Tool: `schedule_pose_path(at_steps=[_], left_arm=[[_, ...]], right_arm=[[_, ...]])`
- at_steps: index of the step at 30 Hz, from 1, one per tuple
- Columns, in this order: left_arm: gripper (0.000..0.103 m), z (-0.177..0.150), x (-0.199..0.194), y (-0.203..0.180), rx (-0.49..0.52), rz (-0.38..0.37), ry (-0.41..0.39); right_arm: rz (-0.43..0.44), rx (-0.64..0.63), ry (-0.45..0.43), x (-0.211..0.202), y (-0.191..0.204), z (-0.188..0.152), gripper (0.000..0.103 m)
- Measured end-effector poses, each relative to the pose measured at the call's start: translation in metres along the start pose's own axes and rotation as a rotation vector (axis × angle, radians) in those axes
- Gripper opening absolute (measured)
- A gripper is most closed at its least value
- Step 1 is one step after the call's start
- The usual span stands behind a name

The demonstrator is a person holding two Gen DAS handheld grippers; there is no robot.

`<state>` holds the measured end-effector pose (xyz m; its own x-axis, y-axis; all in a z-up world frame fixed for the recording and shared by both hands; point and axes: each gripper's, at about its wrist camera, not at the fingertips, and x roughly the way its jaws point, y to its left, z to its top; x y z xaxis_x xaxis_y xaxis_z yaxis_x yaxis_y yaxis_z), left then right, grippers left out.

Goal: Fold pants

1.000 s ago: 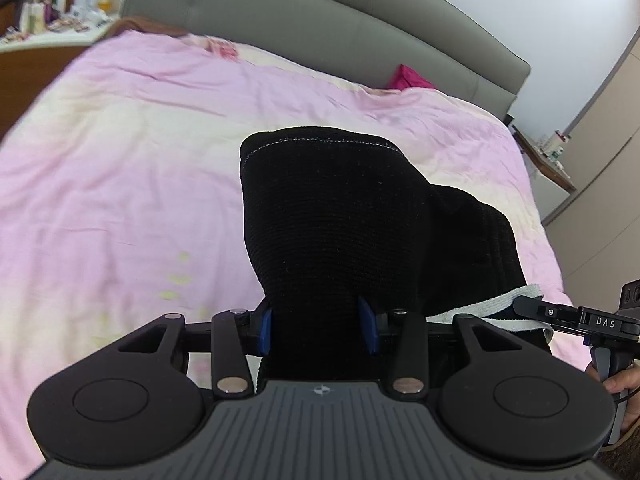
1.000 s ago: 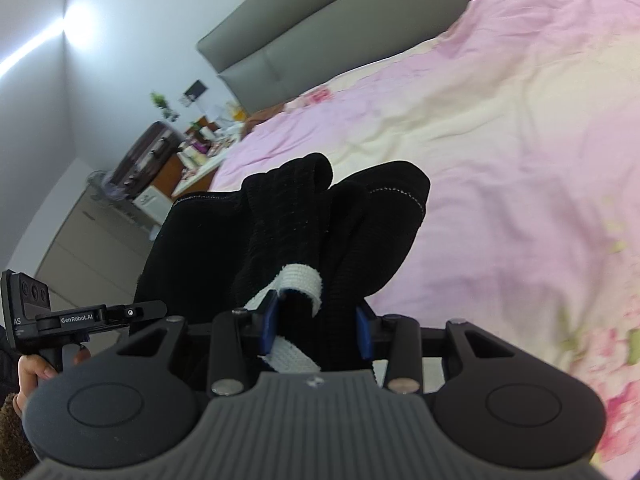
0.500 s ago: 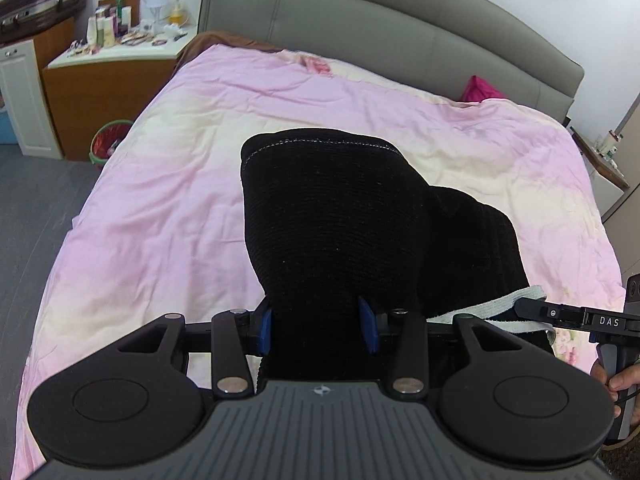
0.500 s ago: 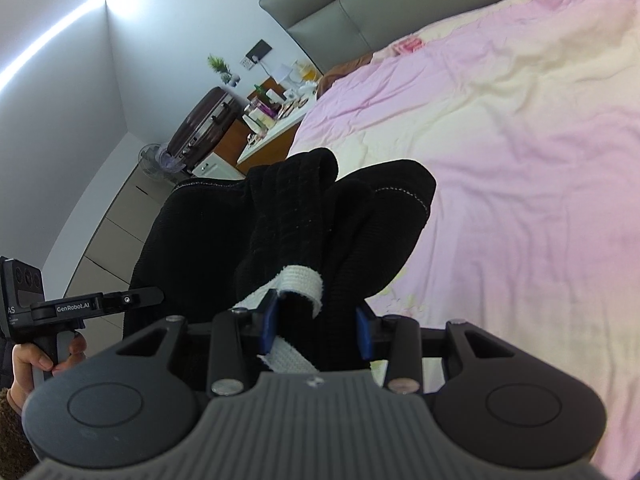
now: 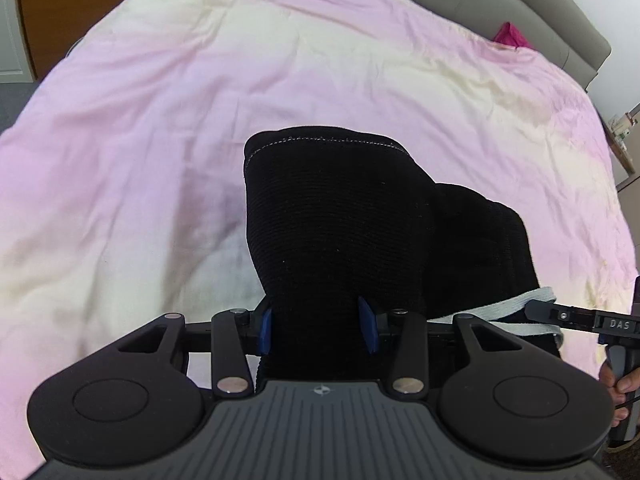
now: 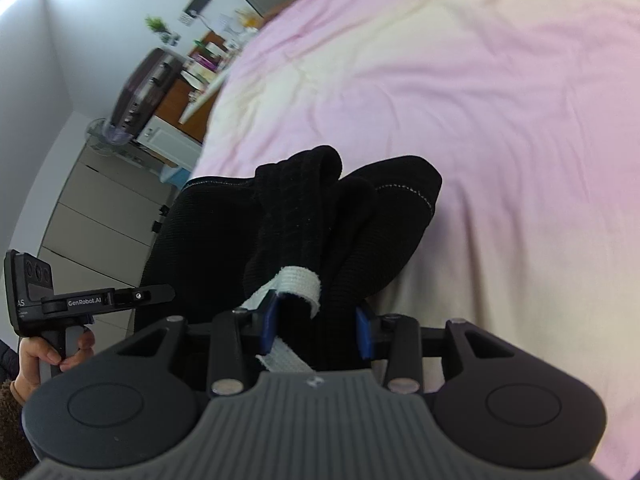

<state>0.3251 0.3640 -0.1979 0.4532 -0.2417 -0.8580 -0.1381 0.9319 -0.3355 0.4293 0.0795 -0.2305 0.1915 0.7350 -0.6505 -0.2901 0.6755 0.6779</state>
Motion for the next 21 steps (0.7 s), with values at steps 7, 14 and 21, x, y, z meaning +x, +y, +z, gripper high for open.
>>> schedule_pose_path(at_steps=[7,14,21], left_arm=[[0.053,-0.004,0.022,0.032,-0.075,-0.062,0.022],[0.063,-0.007,0.021,0.027,-0.117,-0.021,0.019],[0.066,-0.020,-0.028,-0.006,0.045,0.120,-0.085]], right_arm=[[-0.046,0.032,0.024,0.027,-0.037,-0.005,0.036],[-0.094,0.064,0.031,0.039,-0.044,-0.006,0.041],[-0.236,-0.116,0.010,0.016,-0.008,-0.002,0.060]])
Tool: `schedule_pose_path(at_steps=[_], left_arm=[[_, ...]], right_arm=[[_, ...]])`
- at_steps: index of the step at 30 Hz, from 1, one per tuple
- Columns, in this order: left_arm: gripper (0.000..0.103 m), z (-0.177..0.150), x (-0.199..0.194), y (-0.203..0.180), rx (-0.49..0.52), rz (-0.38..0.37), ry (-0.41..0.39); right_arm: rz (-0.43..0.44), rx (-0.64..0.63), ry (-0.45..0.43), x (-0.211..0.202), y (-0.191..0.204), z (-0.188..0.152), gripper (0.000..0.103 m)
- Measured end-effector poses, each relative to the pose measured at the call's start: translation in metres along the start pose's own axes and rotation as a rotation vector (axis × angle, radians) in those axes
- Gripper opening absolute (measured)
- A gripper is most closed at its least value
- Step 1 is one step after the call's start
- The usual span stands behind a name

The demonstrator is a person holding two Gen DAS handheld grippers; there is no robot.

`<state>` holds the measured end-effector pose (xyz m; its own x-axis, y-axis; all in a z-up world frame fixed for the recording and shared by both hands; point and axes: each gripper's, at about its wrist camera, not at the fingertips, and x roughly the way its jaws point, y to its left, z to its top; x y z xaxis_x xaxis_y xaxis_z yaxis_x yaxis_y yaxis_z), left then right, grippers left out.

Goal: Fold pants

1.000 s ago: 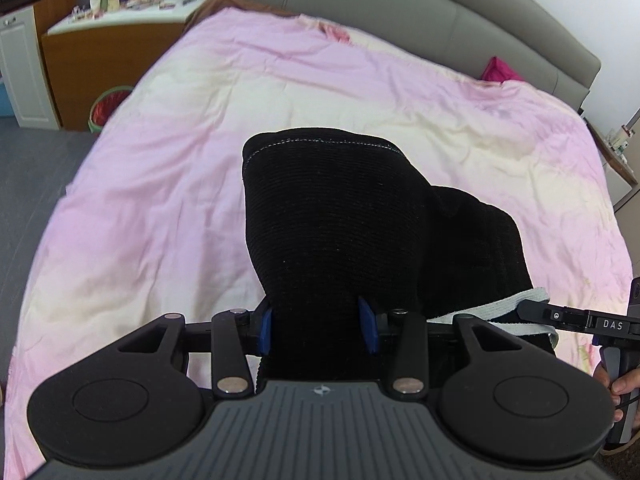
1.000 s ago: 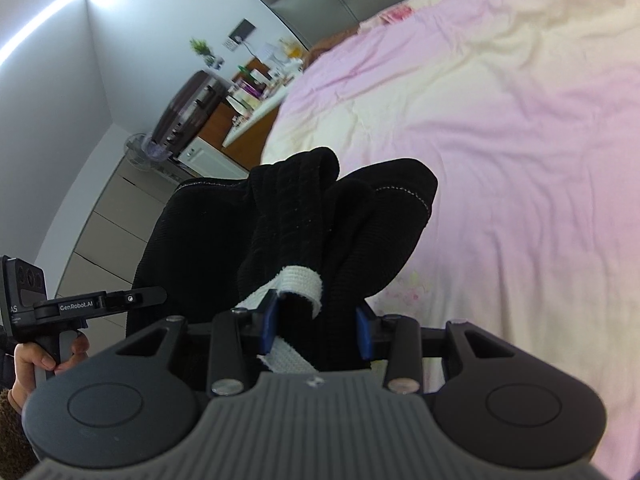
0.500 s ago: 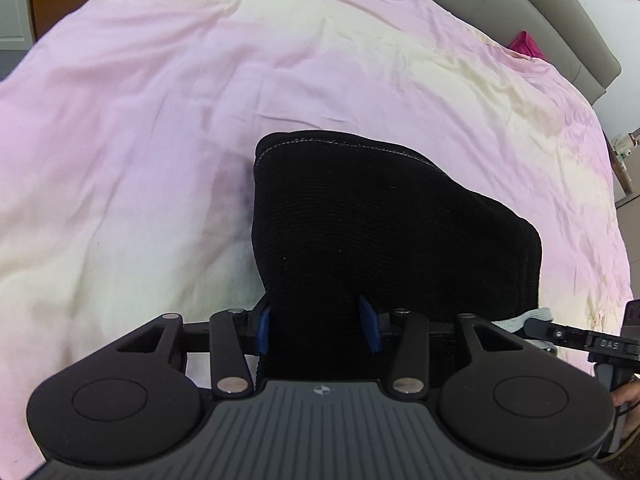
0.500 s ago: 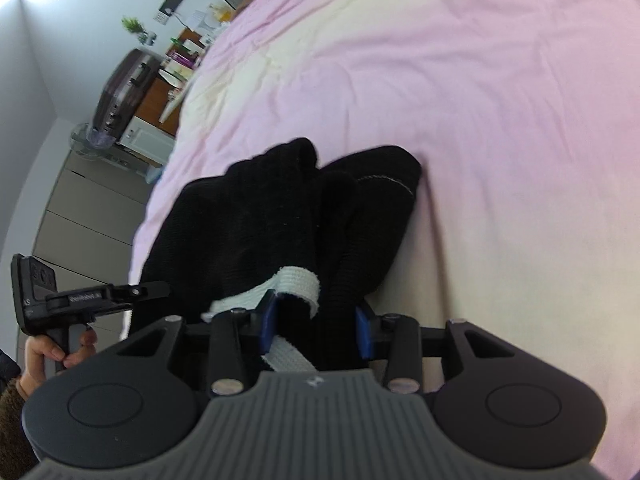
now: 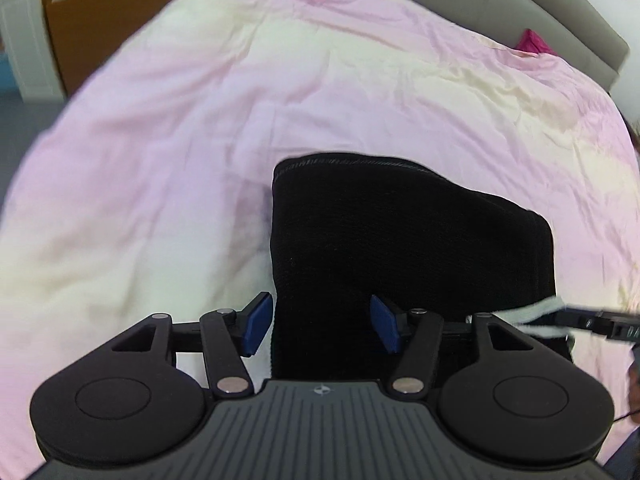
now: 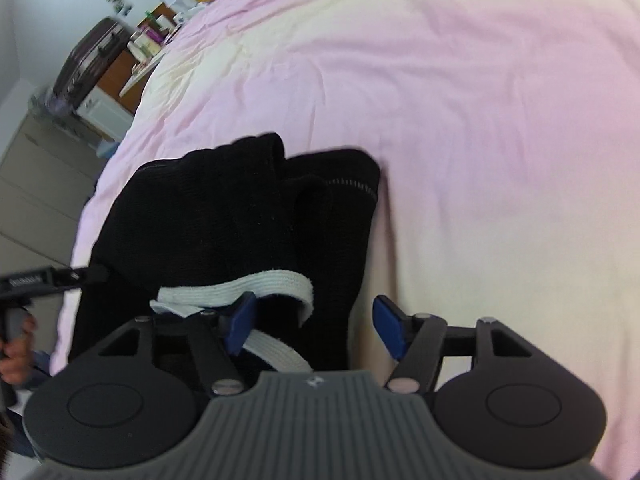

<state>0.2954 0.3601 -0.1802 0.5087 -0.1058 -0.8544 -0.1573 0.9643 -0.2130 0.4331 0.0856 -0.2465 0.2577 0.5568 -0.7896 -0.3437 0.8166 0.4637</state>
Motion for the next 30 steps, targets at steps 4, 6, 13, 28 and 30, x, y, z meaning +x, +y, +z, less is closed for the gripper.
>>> schedule_pose_path(at_steps=[4,6,13,28,30], left_arm=[[0.066,-0.016,-0.032,-0.015,0.105,-0.006,-0.051],[0.066,-0.028,-0.040,-0.019,0.136,-0.013,-0.062],[0.063,-0.061,-0.021,-0.020,0.125,0.006,-0.006],[0.063,-0.056,-0.046,-0.025,0.113,0.093,-0.016],[0.063,-0.050,-0.078,-0.032,0.132,0.100,-0.077]], right_arm=[[-0.061,-0.158,-0.102,-0.037,0.025,-0.009,0.058],[-0.070,-0.261,-0.153,-0.053,0.043,-0.019,0.053],[-0.118,-0.502,-0.153,-0.046,0.083,-0.054,0.040],[-0.118,-0.374,-0.087,-0.030,0.067,-0.049,0.039],[-0.104,-0.386,-0.135,-0.052,0.073,-0.045,0.045]])
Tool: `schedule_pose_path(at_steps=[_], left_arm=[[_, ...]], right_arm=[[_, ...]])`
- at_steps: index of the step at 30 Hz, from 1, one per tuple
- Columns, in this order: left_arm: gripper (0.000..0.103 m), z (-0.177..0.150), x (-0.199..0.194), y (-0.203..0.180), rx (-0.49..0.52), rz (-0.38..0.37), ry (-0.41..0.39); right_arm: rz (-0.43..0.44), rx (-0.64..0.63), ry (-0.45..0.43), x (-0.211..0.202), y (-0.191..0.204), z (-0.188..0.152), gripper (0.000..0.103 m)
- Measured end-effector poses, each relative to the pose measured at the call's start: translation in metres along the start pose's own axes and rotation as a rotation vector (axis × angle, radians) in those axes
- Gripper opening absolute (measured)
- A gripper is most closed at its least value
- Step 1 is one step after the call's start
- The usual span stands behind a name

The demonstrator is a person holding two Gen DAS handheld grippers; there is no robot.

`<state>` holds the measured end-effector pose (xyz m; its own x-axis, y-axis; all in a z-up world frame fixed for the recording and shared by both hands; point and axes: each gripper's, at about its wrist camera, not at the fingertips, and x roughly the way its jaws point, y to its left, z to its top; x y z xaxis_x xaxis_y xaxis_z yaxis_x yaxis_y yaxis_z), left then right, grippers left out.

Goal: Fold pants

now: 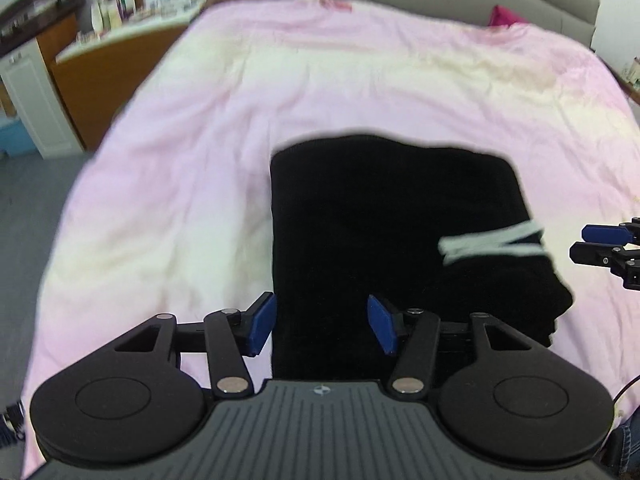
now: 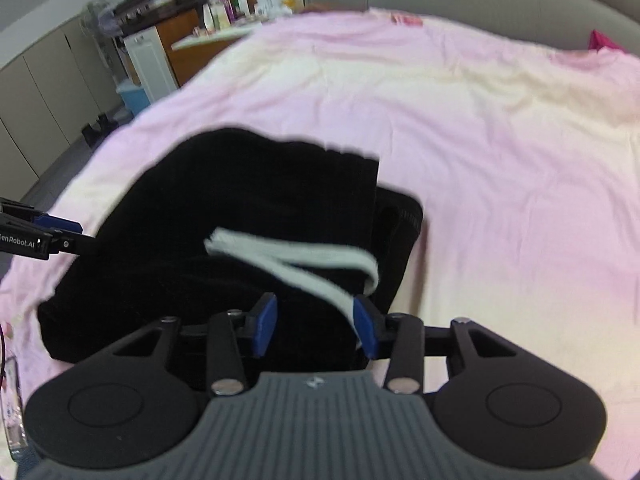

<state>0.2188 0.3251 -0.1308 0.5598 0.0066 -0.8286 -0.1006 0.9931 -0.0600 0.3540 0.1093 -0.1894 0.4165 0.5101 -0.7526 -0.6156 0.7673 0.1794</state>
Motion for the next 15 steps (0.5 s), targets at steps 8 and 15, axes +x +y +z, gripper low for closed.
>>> schedule_pose_path(at_steps=[8,15], left_arm=[[0.063,0.030,-0.142,-0.035,0.089,0.094,-0.224],[0.081,0.000,-0.236,-0.085,0.102,0.181,-0.392]], right_arm=[[-0.030,-0.099,-0.265,-0.129,0.020,0.032,0.081],[-0.044,-0.163,-0.439,-0.233,0.042,0.009,0.096]])
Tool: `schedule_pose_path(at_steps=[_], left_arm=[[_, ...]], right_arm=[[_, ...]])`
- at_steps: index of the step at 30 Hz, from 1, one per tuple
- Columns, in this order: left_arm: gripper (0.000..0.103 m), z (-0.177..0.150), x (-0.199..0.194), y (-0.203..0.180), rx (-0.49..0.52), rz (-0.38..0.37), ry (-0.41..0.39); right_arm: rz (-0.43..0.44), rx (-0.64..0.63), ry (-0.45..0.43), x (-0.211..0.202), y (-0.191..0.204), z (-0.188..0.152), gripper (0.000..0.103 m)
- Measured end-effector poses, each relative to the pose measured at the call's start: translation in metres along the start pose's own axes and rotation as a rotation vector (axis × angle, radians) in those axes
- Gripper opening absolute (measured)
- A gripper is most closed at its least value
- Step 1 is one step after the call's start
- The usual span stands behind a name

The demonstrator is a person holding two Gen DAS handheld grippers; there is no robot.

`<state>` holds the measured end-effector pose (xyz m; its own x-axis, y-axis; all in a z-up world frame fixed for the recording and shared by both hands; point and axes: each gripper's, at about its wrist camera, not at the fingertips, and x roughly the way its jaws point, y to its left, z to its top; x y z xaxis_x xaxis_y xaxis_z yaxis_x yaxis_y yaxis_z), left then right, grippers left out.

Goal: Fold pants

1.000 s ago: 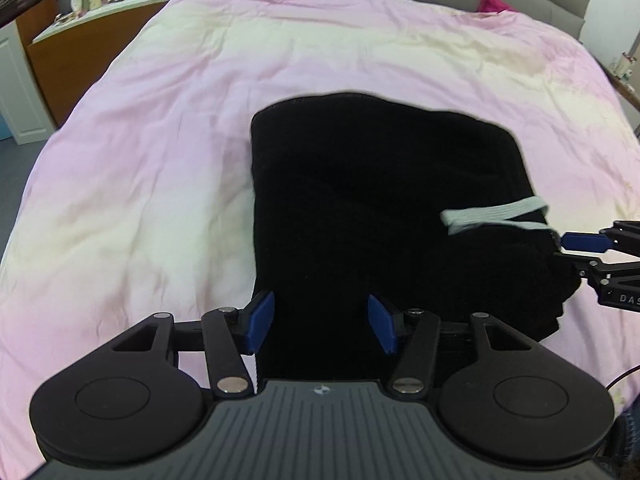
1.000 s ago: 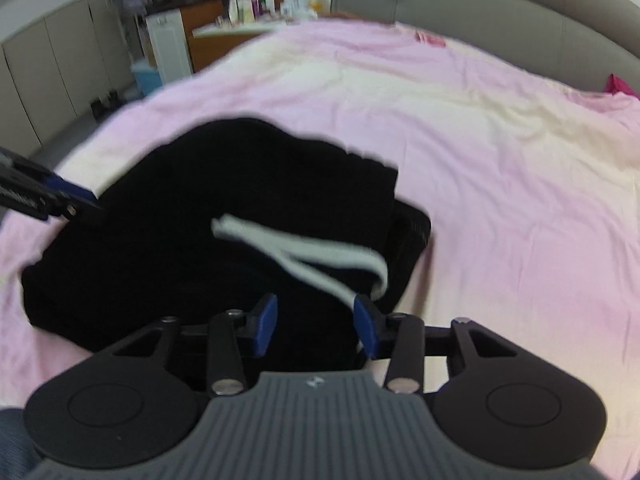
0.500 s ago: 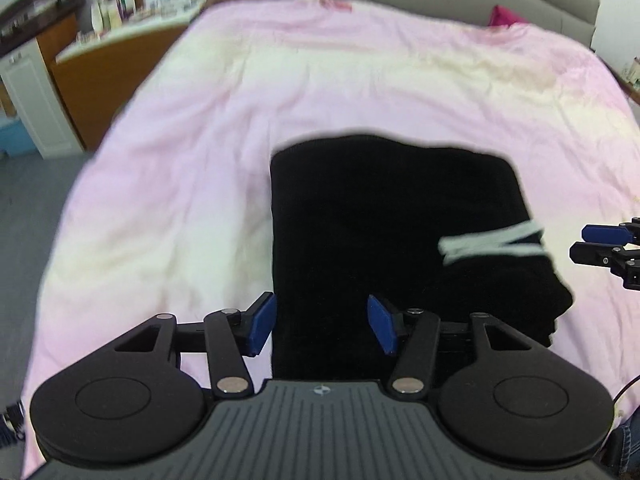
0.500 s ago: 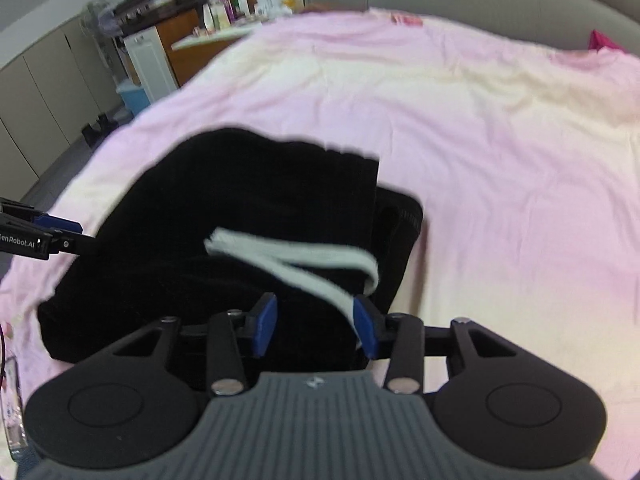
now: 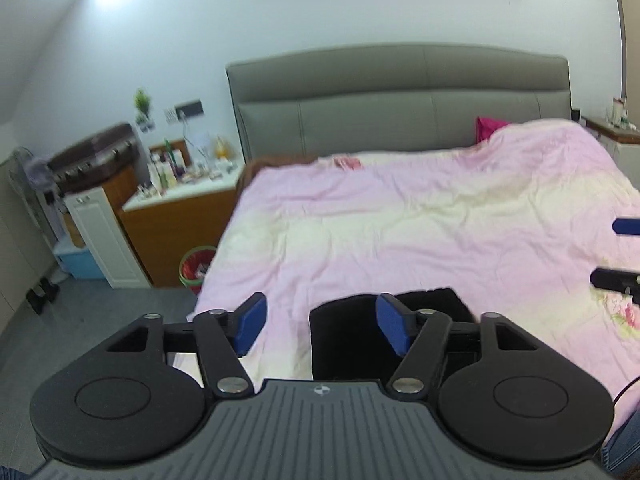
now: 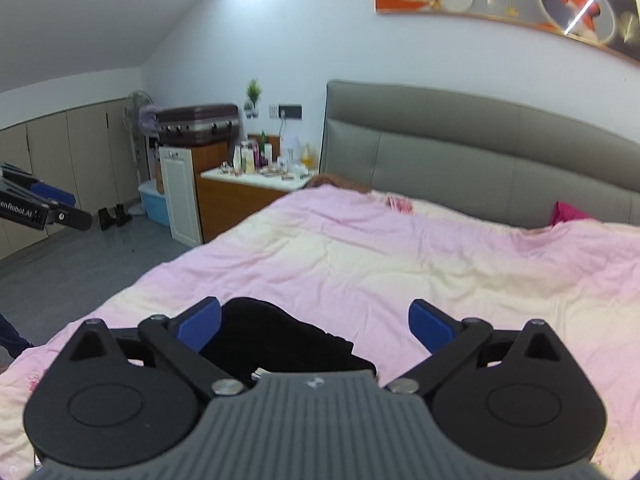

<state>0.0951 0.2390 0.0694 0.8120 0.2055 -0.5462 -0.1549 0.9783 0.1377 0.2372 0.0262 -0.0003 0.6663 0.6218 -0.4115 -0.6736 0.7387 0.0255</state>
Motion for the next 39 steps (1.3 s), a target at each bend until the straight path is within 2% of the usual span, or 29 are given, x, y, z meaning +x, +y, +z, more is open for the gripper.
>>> schedule_pose_path(at_steps=[3,7,13,17,23,31,35,39], left_arm=[[0.090,-0.013,-0.032,-0.012,-0.047,0.030,-0.080],[0.091,-0.039,-0.059,-0.033,-0.108,0.098,-0.150],[0.091,-0.075,-0.082,-0.060,-0.129,0.156,-0.160],[0.091,-0.092,-0.086,-0.072,-0.159,0.135,-0.146],[0.091,-0.120,-0.069,-0.093,-0.132,0.117,-0.070],[0.091,-0.155,-0.050,-0.108,-0.163,0.056,0.026],[0.091,-0.157,-0.049,-0.107,-0.187,0.046,0.024],[0.091,-0.154,-0.050,-0.109,-0.184,0.051,-0.001]], right_arm=[[0.010,0.010,-0.045,-0.039,0.006,-0.008,0.098],[-0.012,0.034,-0.088,-0.084,0.015,-0.031,0.098],[-0.099,0.046,-0.138,-0.132,0.030,-0.069,0.098],[-0.105,0.080,-0.144,-0.154,0.035,-0.091,0.098],[-0.111,0.112,-0.089,-0.158,0.036,-0.119,0.098],[-0.117,0.125,0.011,-0.142,0.045,-0.149,0.098],[-0.132,0.124,0.033,-0.132,0.048,-0.154,0.098],[-0.152,0.135,0.017,-0.131,0.049,-0.153,0.098]])
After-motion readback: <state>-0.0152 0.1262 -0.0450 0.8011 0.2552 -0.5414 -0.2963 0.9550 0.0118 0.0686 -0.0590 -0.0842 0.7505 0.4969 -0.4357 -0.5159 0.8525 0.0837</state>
